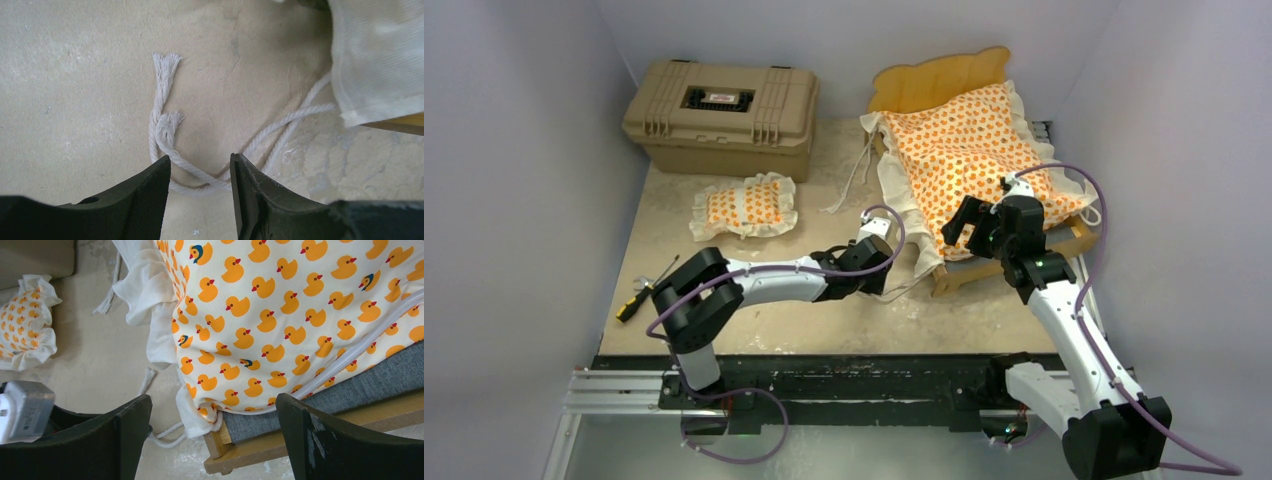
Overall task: Set up the pet bed
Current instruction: Tie the ropes to the bed frame.
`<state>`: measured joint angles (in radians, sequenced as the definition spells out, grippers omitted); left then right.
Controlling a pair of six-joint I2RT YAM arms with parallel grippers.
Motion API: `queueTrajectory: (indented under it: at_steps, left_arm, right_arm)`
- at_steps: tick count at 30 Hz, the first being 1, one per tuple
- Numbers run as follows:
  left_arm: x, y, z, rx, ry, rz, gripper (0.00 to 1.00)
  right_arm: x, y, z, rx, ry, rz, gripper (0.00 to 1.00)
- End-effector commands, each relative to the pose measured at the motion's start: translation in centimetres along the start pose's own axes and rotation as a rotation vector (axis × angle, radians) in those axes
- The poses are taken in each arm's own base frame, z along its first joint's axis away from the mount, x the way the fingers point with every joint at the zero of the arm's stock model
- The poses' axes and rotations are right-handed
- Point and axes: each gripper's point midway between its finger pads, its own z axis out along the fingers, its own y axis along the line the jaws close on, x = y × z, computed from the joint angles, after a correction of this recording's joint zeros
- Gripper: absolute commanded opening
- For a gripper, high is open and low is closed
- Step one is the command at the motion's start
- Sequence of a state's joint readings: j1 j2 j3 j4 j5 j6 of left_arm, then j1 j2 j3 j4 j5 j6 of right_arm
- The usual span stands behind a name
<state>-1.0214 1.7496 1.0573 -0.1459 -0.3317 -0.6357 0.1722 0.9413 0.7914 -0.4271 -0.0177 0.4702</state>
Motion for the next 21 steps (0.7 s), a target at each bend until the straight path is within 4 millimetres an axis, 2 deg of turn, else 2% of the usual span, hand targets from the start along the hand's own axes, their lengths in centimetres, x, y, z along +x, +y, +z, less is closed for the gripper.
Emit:
queueTrajectory:
  at_steps: [1, 9, 18, 21]
  left_arm:
    - [0.8, 0.5, 1.2, -0.047, 0.015, -0.045, 0.44]
    - [1.8, 1.4, 1.6, -0.069, 0.042, -0.070, 0.41]
    - [2.6, 1.3, 2.4, -0.055, 0.079, -0.076, 0.36]
    - [2.6, 1.1, 2.5, -0.042, 0.083, -0.075, 0.31]
  right_arm:
    - [-1.1, 0.7, -0.3, -0.027, -0.042, -0.013, 0.99]
    - [-1.0, 0.6, -0.4, -0.024, -0.045, -0.013, 0.99]
    - [-1.0, 0.5, -0.4, -0.020, -0.050, -0.011, 0.99]
    - [-1.0, 0.4, -0.4, -0.017, -0.054, -0.010, 0.99]
